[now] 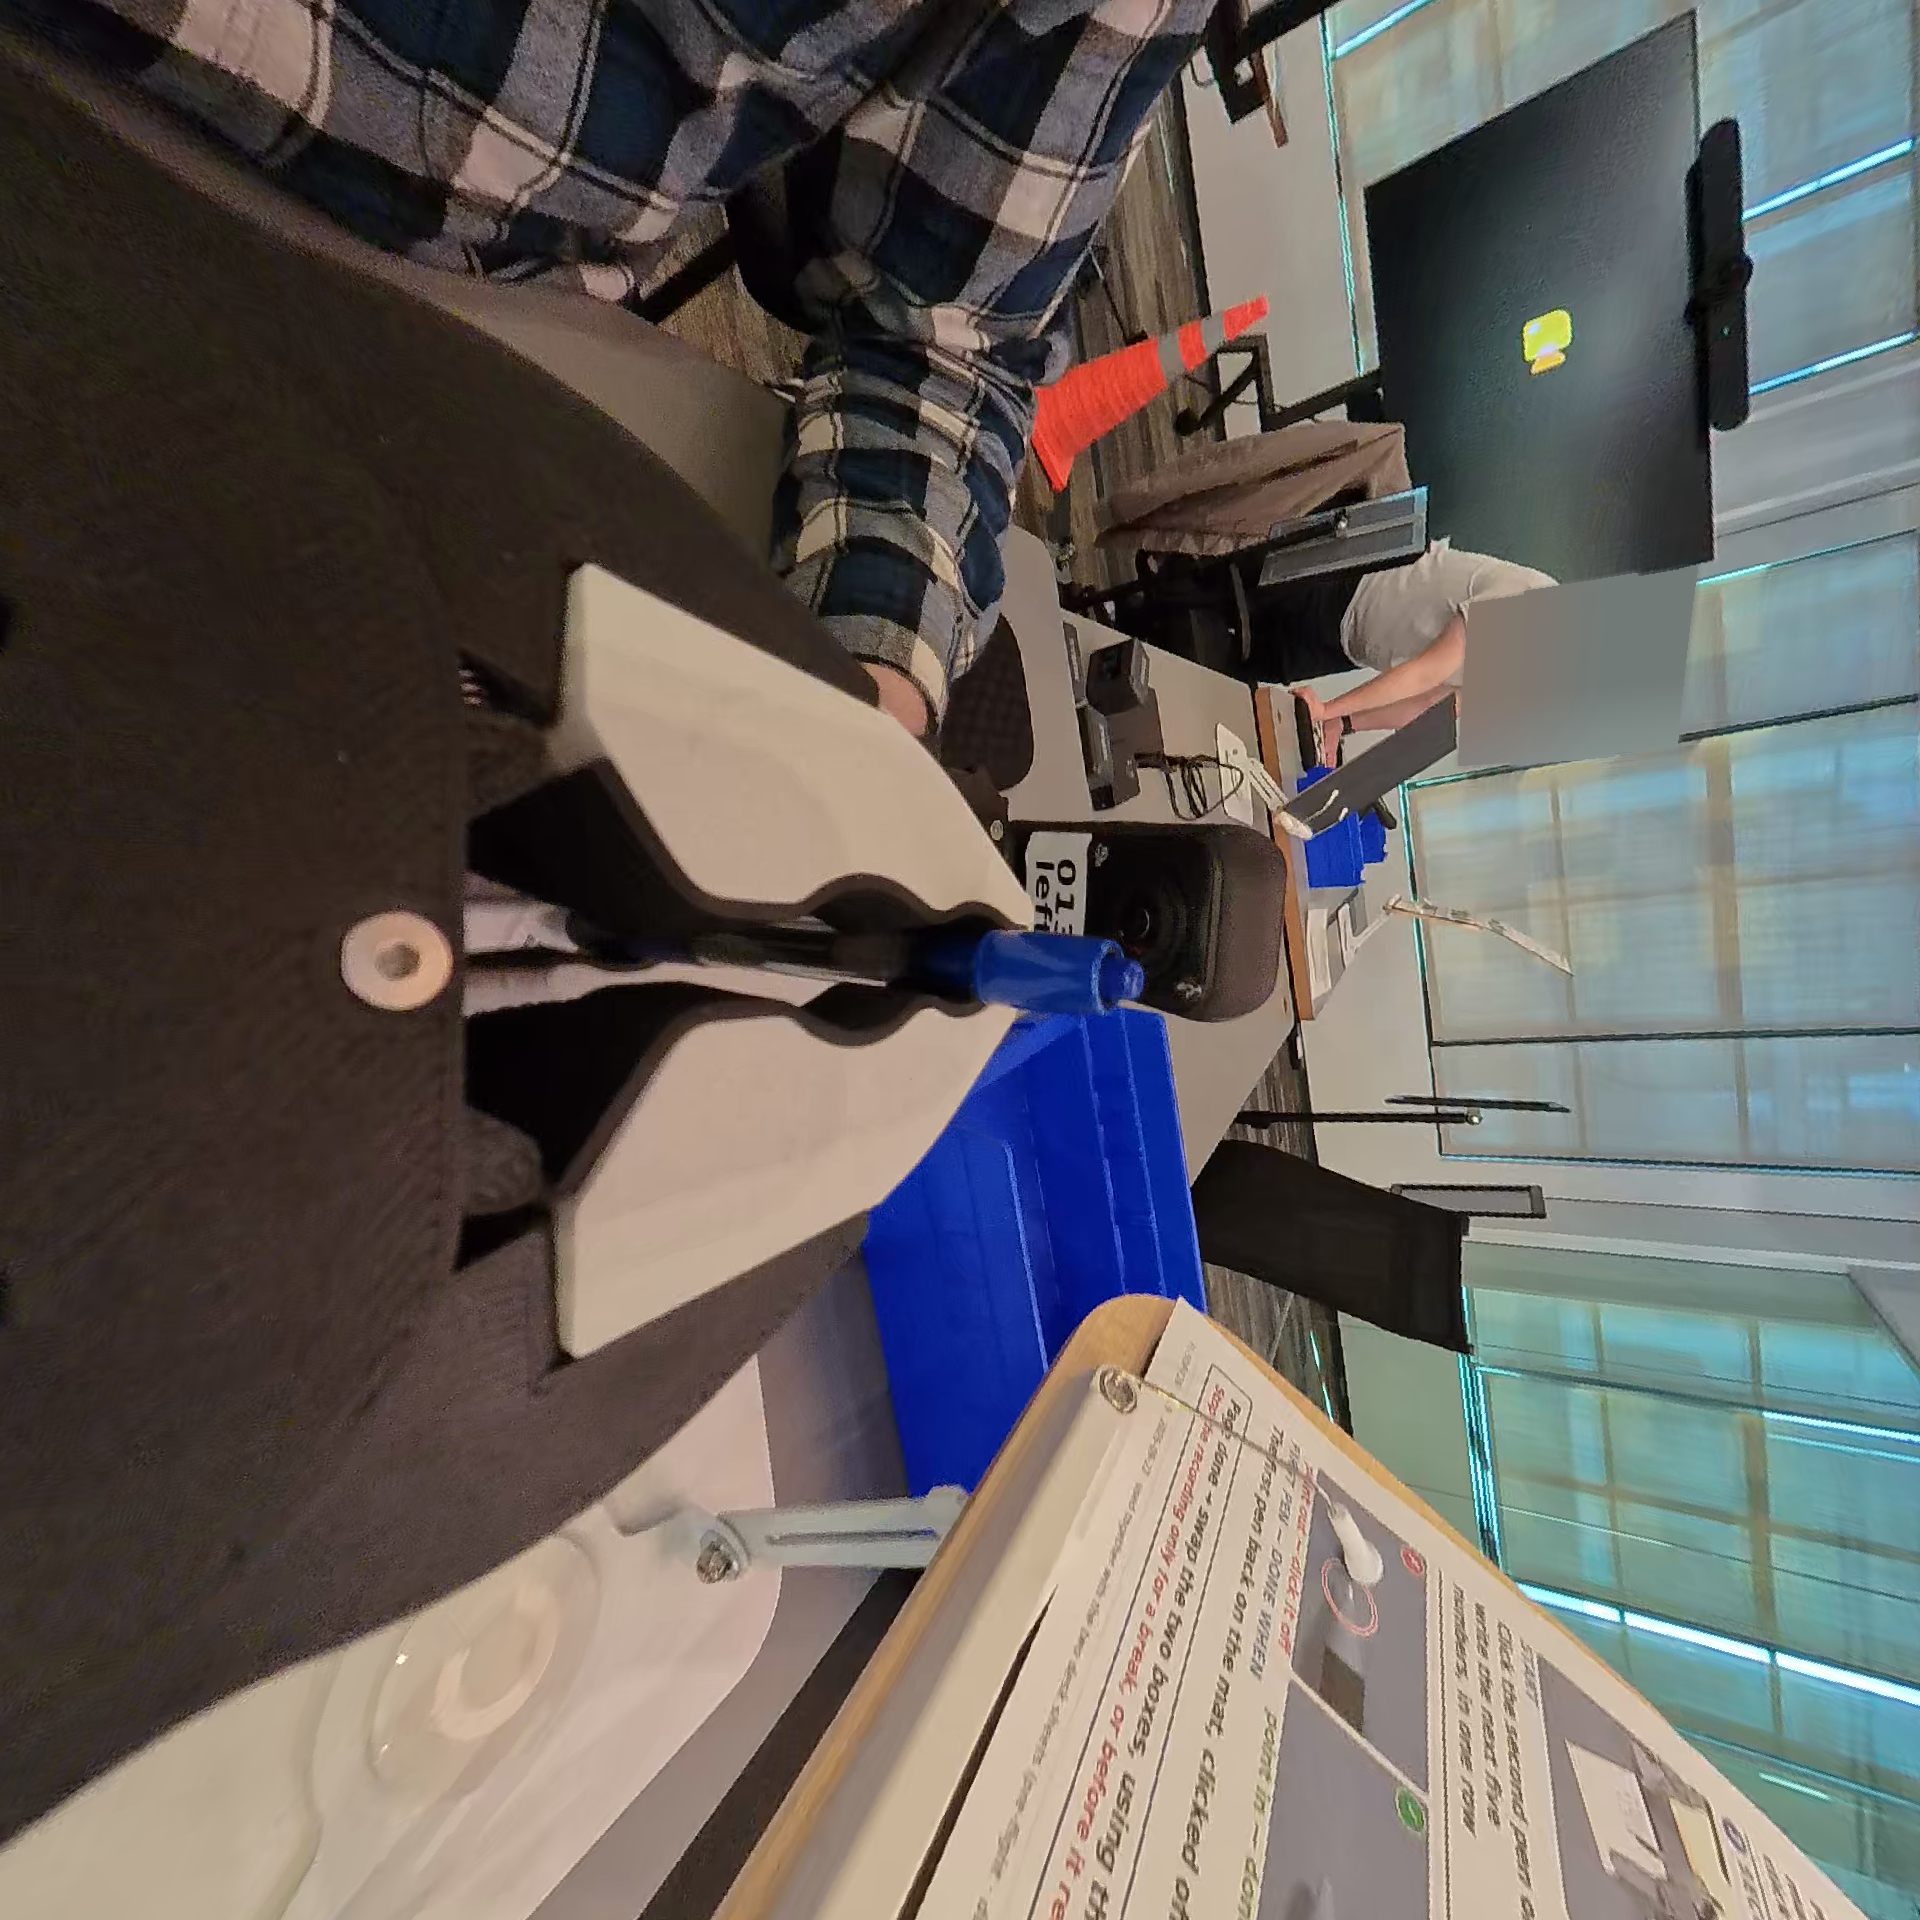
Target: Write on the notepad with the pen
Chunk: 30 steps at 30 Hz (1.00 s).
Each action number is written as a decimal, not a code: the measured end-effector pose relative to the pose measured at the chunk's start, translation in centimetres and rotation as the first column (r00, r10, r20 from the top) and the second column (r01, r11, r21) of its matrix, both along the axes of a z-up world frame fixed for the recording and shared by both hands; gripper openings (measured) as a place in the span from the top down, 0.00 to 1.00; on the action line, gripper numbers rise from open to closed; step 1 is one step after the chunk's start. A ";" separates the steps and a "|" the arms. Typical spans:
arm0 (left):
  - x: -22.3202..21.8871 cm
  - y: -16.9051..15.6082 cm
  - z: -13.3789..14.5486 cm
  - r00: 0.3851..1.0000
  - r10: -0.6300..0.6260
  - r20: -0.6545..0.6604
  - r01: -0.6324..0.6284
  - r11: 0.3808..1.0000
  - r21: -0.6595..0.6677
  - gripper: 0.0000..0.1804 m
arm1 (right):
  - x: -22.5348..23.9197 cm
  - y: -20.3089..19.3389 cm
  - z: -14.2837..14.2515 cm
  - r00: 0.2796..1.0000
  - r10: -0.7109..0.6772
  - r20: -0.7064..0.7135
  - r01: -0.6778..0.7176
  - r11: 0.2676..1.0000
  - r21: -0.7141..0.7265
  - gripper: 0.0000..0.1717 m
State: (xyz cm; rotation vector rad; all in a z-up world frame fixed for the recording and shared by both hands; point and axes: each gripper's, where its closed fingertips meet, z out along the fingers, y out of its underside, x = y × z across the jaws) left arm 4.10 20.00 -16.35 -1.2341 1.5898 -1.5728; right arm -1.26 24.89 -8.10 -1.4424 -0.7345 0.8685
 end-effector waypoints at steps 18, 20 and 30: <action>-1.2 -1.6 -0.6 0.987 -0.155 -0.051 0.155 0.988 0.002 0.97 | -1.1 -1.1 0.3 0.995 0.097 -0.039 -0.098 0.995 -0.025 0.96; -1.1 -1.4 -0.5 0.988 -0.145 -0.045 0.145 0.989 -0.012 0.97 | -1.0 -1.0 0.4 0.996 0.085 -0.039 -0.085 0.996 -0.015 0.96; -1.9 1.6 -0.6 0.984 -0.006 -0.178 0.016 0.998 0.059 0.72 | 1.5 -0.3 1.7 0.999 -0.038 -0.035 0.039 0.998 0.039 0.97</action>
